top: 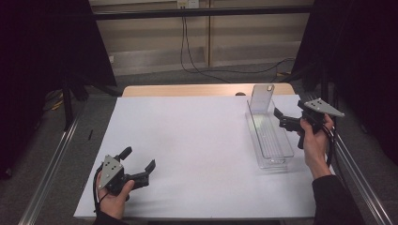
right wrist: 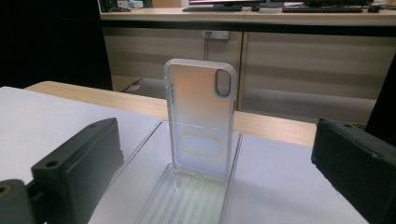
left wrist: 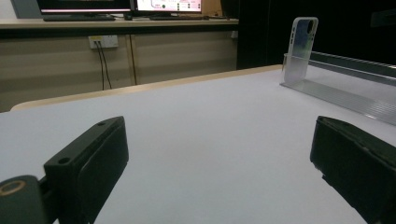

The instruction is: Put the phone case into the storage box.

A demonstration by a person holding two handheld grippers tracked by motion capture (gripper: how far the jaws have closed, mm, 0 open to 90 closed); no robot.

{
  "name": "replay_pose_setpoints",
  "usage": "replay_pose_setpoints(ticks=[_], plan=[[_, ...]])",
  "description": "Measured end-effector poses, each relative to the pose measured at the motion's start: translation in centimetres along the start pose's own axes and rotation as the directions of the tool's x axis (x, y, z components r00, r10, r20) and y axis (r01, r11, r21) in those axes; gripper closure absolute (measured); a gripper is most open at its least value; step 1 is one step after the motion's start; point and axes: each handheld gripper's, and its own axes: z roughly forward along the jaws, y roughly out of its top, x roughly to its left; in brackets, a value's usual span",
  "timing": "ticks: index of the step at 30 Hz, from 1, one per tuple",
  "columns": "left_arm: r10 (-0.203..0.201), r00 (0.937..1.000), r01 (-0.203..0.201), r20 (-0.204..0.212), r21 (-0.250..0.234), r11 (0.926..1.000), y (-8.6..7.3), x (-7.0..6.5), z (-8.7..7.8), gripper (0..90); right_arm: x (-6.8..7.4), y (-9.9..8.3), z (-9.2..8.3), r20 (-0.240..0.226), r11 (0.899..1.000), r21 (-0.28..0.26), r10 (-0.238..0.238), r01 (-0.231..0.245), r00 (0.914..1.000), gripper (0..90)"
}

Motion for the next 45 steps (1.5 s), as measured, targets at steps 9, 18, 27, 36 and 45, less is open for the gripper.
replay_pose_setpoints(ticks=[9, 18, 27, 36, 45], plan=[[0.000, 1.0000, 0.000, -0.002, -0.011, 0.9999, 0.1, -0.2, -0.2, 4.4, 0.2, -0.7, -2.1, 0.000, 1.000, -0.020, -0.002, 0.002, 1.0000, 0.5], [-0.005, 0.9999, 0.005, -0.014, -0.015, 0.9999, 0.1, -0.2, -0.5, 4.3, 0.5, -1.3, -4.7, 0.004, 0.999, -0.031, 0.007, -0.007, 1.0000, 0.0], [-0.012, 0.9996, 0.011, -0.025, -0.025, 0.9996, 0.2, -0.5, -0.9, 4.6, 1.0, -2.3, -6.4, 0.017, 0.999, -0.035, -0.001, 0.002, 0.9999, 0.3], [-0.018, 0.9988, 0.017, -0.045, -0.022, 0.9996, 0.1, -0.4, -1.4, 3.7, 1.8, -3.3, -8.2, 0.017, 0.999, -0.037, -0.021, 0.021, 0.9996, 0.8], [-0.021, 0.9978, 0.020, -0.062, -0.012, 0.9997, -0.1, -0.4, -1.5, 3.3, 2.3, -4.6, -9.7, 0.012, 0.999, -0.047, -0.001, 0.001, 0.9999, 0.8]])
